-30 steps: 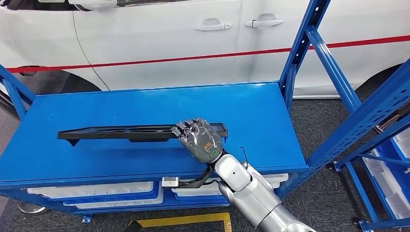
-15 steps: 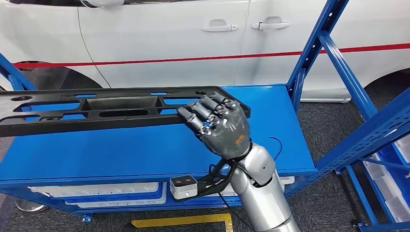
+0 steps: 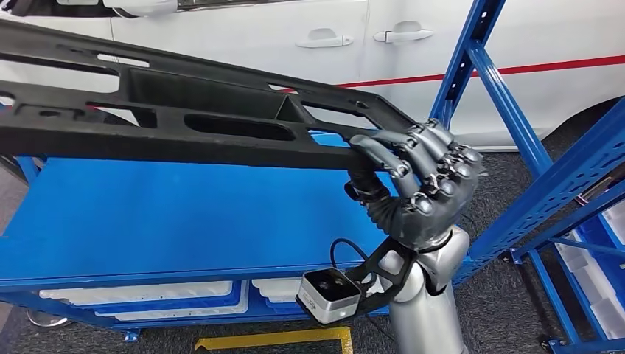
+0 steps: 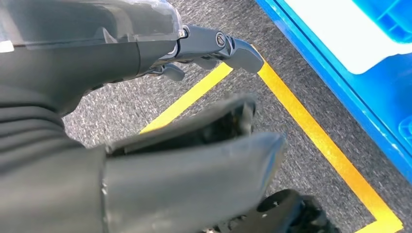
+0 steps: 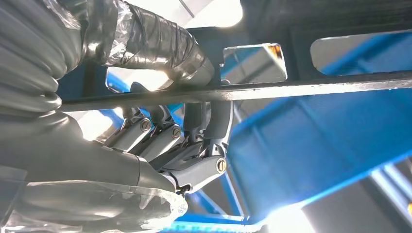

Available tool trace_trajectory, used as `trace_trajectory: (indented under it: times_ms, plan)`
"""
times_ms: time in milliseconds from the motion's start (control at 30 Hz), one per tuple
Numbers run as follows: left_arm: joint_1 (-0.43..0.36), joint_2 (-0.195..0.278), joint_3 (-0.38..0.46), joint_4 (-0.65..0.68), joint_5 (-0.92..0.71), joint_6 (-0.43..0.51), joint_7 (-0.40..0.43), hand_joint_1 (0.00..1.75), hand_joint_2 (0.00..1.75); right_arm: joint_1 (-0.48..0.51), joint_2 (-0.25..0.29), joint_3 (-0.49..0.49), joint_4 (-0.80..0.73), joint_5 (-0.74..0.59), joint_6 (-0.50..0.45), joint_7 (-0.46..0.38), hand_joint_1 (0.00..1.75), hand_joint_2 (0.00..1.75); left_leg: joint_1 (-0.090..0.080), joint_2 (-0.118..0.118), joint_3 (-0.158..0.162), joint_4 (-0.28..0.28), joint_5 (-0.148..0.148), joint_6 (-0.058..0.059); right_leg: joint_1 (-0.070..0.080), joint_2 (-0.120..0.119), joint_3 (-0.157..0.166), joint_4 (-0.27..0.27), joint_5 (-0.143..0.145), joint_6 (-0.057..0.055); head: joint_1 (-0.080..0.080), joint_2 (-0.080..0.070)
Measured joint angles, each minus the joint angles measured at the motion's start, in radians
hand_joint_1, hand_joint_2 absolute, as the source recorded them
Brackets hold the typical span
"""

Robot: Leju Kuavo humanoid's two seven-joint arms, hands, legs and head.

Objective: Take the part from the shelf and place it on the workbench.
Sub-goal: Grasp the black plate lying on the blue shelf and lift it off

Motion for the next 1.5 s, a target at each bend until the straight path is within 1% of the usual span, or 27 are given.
trace_trajectory:
  times_ms: [33, 67, 133, 167, 267, 333, 433, 467, 500, 533, 600, 667, 767, 833, 933, 967, 1000, 1033, 1100, 1133, 1200, 1267, 1333, 1367, 1433, 1467, 1500]
  plan:
    - [0.001, 0.000, 0.000, 0.000, 0.000, 0.001, 0.000, 0.00, 1.75, 0.002, 0.000, 0.000, -0.015, -0.010, 0.000, 0.000, 1.75, 1.75, 0.000, 0.000, 0.020, -0.043, 0.031, 0.003, 0.001, 0.001, 0.002, 0.000, -0.001, 0.000, 0.000, 0.000]
    - [0.001, 0.000, 0.000, 0.000, 0.000, 0.002, -0.001, 0.00, 1.75, 0.004, 0.001, 0.000, -0.028, -0.018, 0.000, 0.000, 1.75, 1.75, 0.000, 0.000, 0.053, -0.111, 0.068, 0.008, 0.001, 0.001, 0.005, 0.000, -0.002, 0.000, 0.000, 0.000]
    - [0.000, 0.000, -0.001, 0.000, 0.000, 0.003, -0.002, 0.00, 1.75, 0.004, 0.002, 0.000, -0.049, -0.025, 0.001, 0.000, 1.75, 1.75, -0.005, -0.001, 0.110, -0.228, 0.108, 0.016, 0.003, 0.002, 0.006, 0.000, -0.003, 0.004, 0.000, 0.000]
    - [0.000, 0.000, -0.001, 0.000, 0.000, 0.003, -0.002, 0.00, 1.75, 0.004, 0.002, 0.000, -0.056, -0.027, 0.001, 0.000, 1.75, 1.75, -0.009, -0.001, 0.124, -0.257, 0.113, 0.019, 0.003, 0.003, 0.006, -0.001, -0.003, 0.008, 0.000, 0.000]
    - [0.001, 0.001, -0.001, 0.000, -0.001, 0.004, -0.002, 0.00, 1.75, 0.005, 0.002, 0.000, -0.071, -0.029, 0.002, 0.000, 1.75, 1.75, -0.013, -0.001, 0.132, -0.278, 0.117, 0.032, 0.000, 0.003, 0.007, -0.004, -0.001, 0.023, 0.000, 0.000]
    - [0.002, 0.002, -0.002, 0.000, -0.003, 0.005, -0.002, 0.00, 1.75, 0.004, 0.001, 0.000, -0.080, -0.038, 0.002, 0.000, 1.75, 1.75, -0.009, 0.000, 0.141, -0.298, 0.128, 0.046, 0.001, 0.002, -0.007, 0.031, -0.029, 0.031, 0.001, 0.000]
    - [0.002, 0.002, -0.003, 0.000, -0.008, 0.007, -0.003, 0.00, 1.75, 0.007, 0.000, -0.001, -0.086, -0.063, 0.002, 0.000, 1.75, 1.75, -0.008, 0.002, 0.143, -0.305, 0.132, 0.056, 0.000, 0.002, -0.085, 0.196, -0.114, 0.037, 0.001, 0.000]
    - [0.003, 0.002, -0.003, 0.000, -0.010, 0.009, -0.003, 0.00, 1.75, 0.009, 0.000, -0.002, -0.086, -0.070, 0.002, 0.000, 1.75, 1.75, -0.008, 0.002, 0.143, -0.304, 0.132, 0.056, -0.002, 0.002, -0.106, 0.238, -0.124, 0.039, 0.001, 0.000]
    - [0.004, 0.002, -0.003, 0.000, -0.013, 0.012, -0.003, 0.00, 1.75, 0.011, -0.001, -0.003, -0.086, -0.075, 0.002, 0.000, 1.75, 1.75, -0.008, 0.002, 0.143, -0.302, 0.131, 0.055, -0.004, 0.001, -0.112, 0.248, -0.116, 0.042, 0.001, 0.000]
    - [0.005, 0.002, -0.005, 0.000, -0.016, 0.017, -0.002, 0.00, 1.75, 0.012, -0.001, -0.004, -0.086, -0.079, 0.002, 0.000, 1.75, 1.75, -0.007, 0.001, 0.143, -0.299, 0.129, 0.053, -0.007, 0.001, -0.099, 0.220, -0.090, 0.044, 0.001, 0.000]
    - [0.007, 0.001, -0.010, 0.000, -0.025, 0.031, -0.001, 0.00, 1.75, 0.013, -0.001, -0.005, -0.086, -0.083, 0.002, 0.000, 1.75, 1.75, -0.006, -0.001, 0.141, -0.287, 0.121, 0.045, -0.011, -0.001, -0.038, 0.098, -0.029, 0.045, 0.001, 0.000]
    - [0.007, 0.001, -0.015, 0.000, -0.023, 0.038, 0.000, 0.00, 1.75, 0.013, -0.001, -0.005, -0.087, -0.086, 0.002, 0.000, 1.75, 1.75, -0.008, -0.002, 0.135, -0.272, 0.112, 0.034, -0.011, 0.001, 0.001, 0.016, -0.004, 0.040, 0.000, 0.000]
    - [0.007, 0.001, -0.016, 0.000, -0.012, 0.042, -0.001, 0.00, 1.75, 0.014, -0.001, -0.005, -0.088, -0.088, 0.003, 0.000, 1.75, 1.75, -0.006, -0.002, 0.131, -0.267, 0.108, 0.020, -0.006, 0.004, 0.003, 0.003, -0.004, 0.023, 0.000, 0.000]
    - [0.007, 0.001, -0.016, 0.000, -0.010, 0.042, -0.001, 0.00, 1.75, 0.014, 0.000, -0.005, -0.088, -0.086, 0.003, 0.000, 1.75, 1.75, -0.003, -0.001, 0.118, -0.235, 0.083, 0.010, -0.009, 0.002, 0.006, -0.002, -0.001, 0.013, 0.000, 0.000]
    - [0.008, 0.000, -0.016, 0.000, -0.009, 0.037, -0.003, 0.00, 1.75, 0.014, 0.000, -0.005, -0.087, -0.055, 0.003, 0.000, 1.75, 1.75, 0.002, 0.000, 0.042, -0.067, -0.003, -0.001, -0.008, -0.002, 0.007, -0.004, -0.001, 0.005, 0.000, 0.000]
    - [0.010, 0.000, -0.016, 0.000, -0.009, 0.035, -0.004, 0.00, 1.75, 0.013, -0.001, -0.005, -0.087, -0.029, 0.003, -0.001, 1.75, 1.75, 0.002, 0.000, 0.017, -0.017, -0.018, -0.002, -0.006, -0.003, 0.007, -0.004, -0.001, 0.004, 0.000, 0.000]
    - [0.011, 0.000, -0.016, 0.000, -0.009, 0.034, -0.005, 0.00, 1.75, 0.013, -0.001, -0.005, -0.087, 0.005, 0.003, -0.001, 1.75, 1.75, 0.002, 0.000, 0.008, 0.001, -0.014, -0.002, -0.006, -0.002, 0.007, -0.004, -0.001, 0.004, 0.000, 0.000]
    - [0.012, 0.000, -0.016, 0.000, -0.009, 0.033, -0.007, 0.00, 1.75, 0.011, -0.001, -0.005, -0.087, 0.044, 0.003, -0.001, 1.75, 1.75, 0.002, 0.000, 0.015, -0.017, 0.007, 0.001, -0.005, -0.002, 0.008, -0.003, -0.001, 0.004, 0.000, 0.000]
    - [0.011, 0.000, -0.016, 0.000, -0.009, 0.032, -0.010, 0.00, 1.75, 0.002, -0.004, -0.003, -0.087, 0.120, 0.003, -0.001, 1.75, 1.75, 0.001, 0.000, 0.071, -0.140, 0.075, 0.009, -0.005, -0.002, 0.010, -0.004, -0.001, 0.004, 0.000, 0.000]
    - [0.010, 0.000, -0.016, 0.000, -0.009, 0.031, -0.012, 0.00, 1.75, -0.005, -0.007, -0.001, -0.087, 0.149, 0.003, -0.001, 1.75, 1.75, -0.002, 0.000, 0.101, -0.203, 0.097, 0.013, -0.003, -0.001, 0.009, -0.003, -0.001, 0.007, 0.000, 0.000]
    - [0.009, 0.000, -0.016, 0.000, -0.008, 0.029, -0.014, 0.00, 1.75, -0.018, -0.014, 0.004, -0.087, 0.196, 0.003, -0.001, 1.75, 1.75, -0.007, -0.001, 0.128, -0.267, 0.111, 0.020, -0.002, -0.002, 0.007, -0.005, 0.001, 0.015, 0.000, 0.000]
    - [0.011, 0.001, -0.016, 0.000, -0.006, 0.026, -0.014, 0.00, 1.75, -0.026, -0.022, 0.011, -0.085, 0.233, 0.003, 0.000, 1.75, 1.75, -0.009, -0.002, 0.131, -0.276, 0.116, 0.029, -0.003, -0.002, 0.006, -0.009, 0.004, 0.026, 0.000, 0.000]
    - [0.013, 0.000, -0.016, 0.000, -0.001, 0.023, -0.016, 0.00, 1.75, -0.035, -0.032, 0.017, -0.084, 0.257, 0.003, 0.000, 1.75, 1.75, -0.006, -0.001, 0.136, -0.291, 0.126, 0.041, -0.004, -0.002, -0.001, 0.010, -0.013, 0.034, 0.001, 0.000]
    - [0.013, 0.000, -0.016, 0.000, 0.002, 0.022, -0.017, 0.00, 1.75, -0.039, -0.037, 0.019, -0.084, 0.263, 0.003, 0.000, 1.75, 1.75, -0.004, -0.001, 0.139, -0.297, 0.129, 0.047, -0.005, -0.002, -0.017, 0.046, -0.037, 0.037, 0.001, 0.000]
    - [0.013, -0.001, -0.016, 0.000, 0.004, 0.021, -0.018, 0.00, 1.75, -0.045, -0.046, 0.022, -0.083, 0.267, 0.003, 0.000, 1.75, 1.75, -0.006, 0.000, 0.138, -0.298, 0.130, 0.053, -0.005, -0.002, -0.072, 0.166, -0.100, 0.040, 0.001, 0.000]
    - [0.013, -0.001, -0.016, 0.000, 0.004, 0.020, -0.018, 0.00, 1.75, -0.046, -0.050, 0.023, -0.083, 0.268, 0.003, 0.000, 1.75, 1.75, -0.007, 0.000, 0.138, -0.297, 0.130, 0.055, -0.006, -0.002, -0.099, 0.222, -0.120, 0.041, 0.000, 0.000]
    - [0.014, -0.001, -0.016, 0.000, 0.005, 0.020, -0.018, 0.00, 1.75, -0.046, -0.054, 0.023, -0.082, 0.268, 0.003, 0.000, 1.75, 1.75, -0.008, 0.000, 0.138, -0.295, 0.129, 0.055, -0.006, -0.002, -0.113, 0.252, -0.123, 0.042, 0.001, 0.000]
